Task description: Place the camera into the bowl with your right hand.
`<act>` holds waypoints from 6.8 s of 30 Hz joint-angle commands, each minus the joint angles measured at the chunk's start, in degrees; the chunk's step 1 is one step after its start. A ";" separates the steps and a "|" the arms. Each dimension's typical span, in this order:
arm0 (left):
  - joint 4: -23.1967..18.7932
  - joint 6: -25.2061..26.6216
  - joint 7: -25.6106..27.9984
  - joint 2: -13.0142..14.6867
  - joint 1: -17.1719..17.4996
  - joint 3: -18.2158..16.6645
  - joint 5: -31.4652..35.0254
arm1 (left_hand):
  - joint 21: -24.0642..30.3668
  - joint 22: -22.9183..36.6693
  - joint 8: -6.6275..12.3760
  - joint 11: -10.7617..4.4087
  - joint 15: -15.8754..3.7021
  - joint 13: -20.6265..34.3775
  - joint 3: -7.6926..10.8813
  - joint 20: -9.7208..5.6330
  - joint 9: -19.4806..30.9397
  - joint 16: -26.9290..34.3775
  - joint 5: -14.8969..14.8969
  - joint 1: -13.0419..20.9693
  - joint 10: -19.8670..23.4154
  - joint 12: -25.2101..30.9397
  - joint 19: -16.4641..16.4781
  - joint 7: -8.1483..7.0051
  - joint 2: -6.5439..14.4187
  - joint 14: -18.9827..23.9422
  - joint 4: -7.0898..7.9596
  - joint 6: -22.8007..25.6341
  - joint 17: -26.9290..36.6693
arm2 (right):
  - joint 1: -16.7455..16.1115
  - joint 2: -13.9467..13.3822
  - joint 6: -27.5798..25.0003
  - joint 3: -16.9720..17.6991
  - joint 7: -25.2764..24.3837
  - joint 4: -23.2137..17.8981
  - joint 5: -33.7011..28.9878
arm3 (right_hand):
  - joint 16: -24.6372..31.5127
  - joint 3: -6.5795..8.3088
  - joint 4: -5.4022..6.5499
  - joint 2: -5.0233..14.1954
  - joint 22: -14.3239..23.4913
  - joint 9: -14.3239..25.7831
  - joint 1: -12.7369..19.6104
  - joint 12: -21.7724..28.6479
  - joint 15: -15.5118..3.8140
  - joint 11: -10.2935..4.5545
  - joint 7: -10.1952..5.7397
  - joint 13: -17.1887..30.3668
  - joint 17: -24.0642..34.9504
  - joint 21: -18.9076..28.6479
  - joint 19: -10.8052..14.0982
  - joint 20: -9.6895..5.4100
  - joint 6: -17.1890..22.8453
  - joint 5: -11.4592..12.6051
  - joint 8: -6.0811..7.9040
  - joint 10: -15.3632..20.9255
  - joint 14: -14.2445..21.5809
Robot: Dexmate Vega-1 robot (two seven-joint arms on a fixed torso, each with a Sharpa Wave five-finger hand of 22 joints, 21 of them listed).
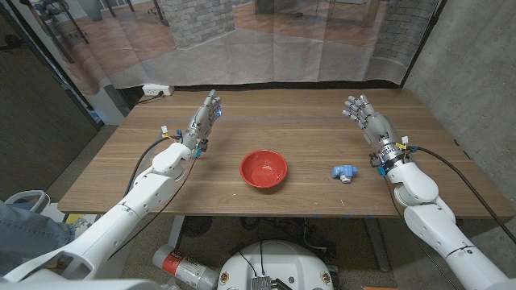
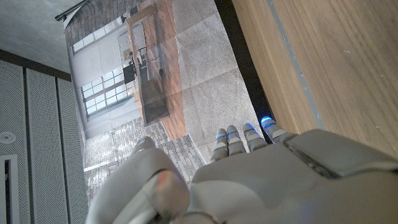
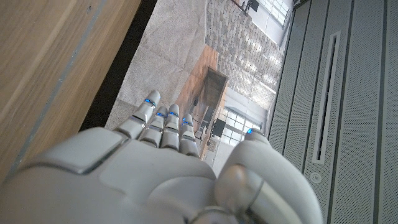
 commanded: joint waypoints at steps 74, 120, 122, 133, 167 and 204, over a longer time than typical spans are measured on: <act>1.44 0.02 -1.64 -0.21 -0.72 -0.20 -1.47 | -2.10 0.33 0.02 -0.15 -0.07 0.27 -1.18 -1.79 0.31 -0.35 -0.44 0.80 0.89 -0.05 -1.19 0.25 0.94 0.34 0.25 1.20 0.25 | -10.14 -1.75 3.31 3.20 -4.13 -6.49 -10.83 | -0.26 1.00 -2.82 0.65 0.30 -0.01 4.01 0.16 -0.83 -1.48 -1.68 -0.03 0.01 -2.64 1.60 -2.01 2.65 -0.58 1.04 1.36 1.63; 1.94 -0.04 -1.80 -0.59 -1.37 0.01 -1.41 | -2.97 0.41 -0.12 -0.36 -0.09 0.28 -1.47 -1.63 0.31 -0.51 -0.62 1.07 0.89 -0.22 -1.14 0.04 1.42 0.20 0.26 1.38 0.25 | -13.77 -0.29 5.08 4.78 -11.50 -7.26 -25.63 | -0.31 1.23 -3.89 0.73 0.36 0.01 5.07 0.15 -1.47 -2.54 -2.60 -0.02 0.06 -3.98 2.29 -2.14 3.12 -1.01 0.84 1.94 2.27; 1.88 -0.12 -1.70 -0.60 -1.41 0.06 -1.23 | -3.00 0.41 -0.13 -0.35 -0.09 0.28 -1.49 -1.66 0.31 -0.51 -0.63 1.08 0.88 -0.23 -1.12 0.03 1.44 0.21 0.26 1.39 0.25 | -13.99 -0.36 4.98 4.93 -11.78 -7.46 -26.37 | -0.32 1.24 -3.93 0.73 0.36 0.01 5.10 0.16 -1.50 -2.58 -2.57 -0.02 0.06 -4.03 2.31 -2.13 3.13 -1.01 0.83 2.00 2.29; 1.45 -1.36 -0.92 -0.74 -0.71 -0.01 -0.38 | -3.23 0.43 -0.10 -0.37 -0.14 0.28 -1.57 -1.64 0.32 -0.49 -0.69 1.17 1.32 -0.10 -1.01 -0.19 1.61 0.29 0.26 1.60 0.25 | -13.80 -0.59 6.98 5.14 -12.61 -6.82 -29.65 | -0.29 1.42 -4.57 0.61 0.35 0.02 5.89 0.15 -1.84 -2.99 -3.16 -0.02 -0.01 -4.39 2.65 -2.21 3.54 -0.96 0.92 2.15 2.67; -0.33 -1.80 0.12 -0.34 0.27 -0.48 0.16 | -3.96 0.46 0.27 -0.24 0.16 0.29 -1.61 -1.56 0.32 -0.39 -0.86 1.70 2.13 0.01 -0.66 0.27 2.45 0.87 0.21 3.20 0.24 | -17.43 -1.19 4.28 8.21 -18.28 -11.21 -44.54 | -0.28 3.10 -7.65 1.00 0.32 0.04 10.12 0.24 -1.83 -4.72 -6.68 0.01 -0.10 -5.62 5.00 -0.47 4.07 -1.18 0.73 3.13 4.31; -0.91 -1.96 0.97 -0.69 0.98 -0.56 0.23 | -4.76 0.49 0.30 -0.03 0.28 0.29 -1.67 -1.62 0.33 -0.54 -1.16 2.29 2.36 -0.09 -0.55 0.38 3.16 0.71 0.08 4.05 0.24 | -21.44 -4.47 -3.87 9.35 -21.27 -17.78 -58.15 | -1.03 4.16 -10.26 0.16 0.27 0.10 13.69 -0.35 -1.38 -4.27 -6.93 0.06 -0.11 -7.10 5.70 2.10 3.25 -0.88 0.46 1.86 2.77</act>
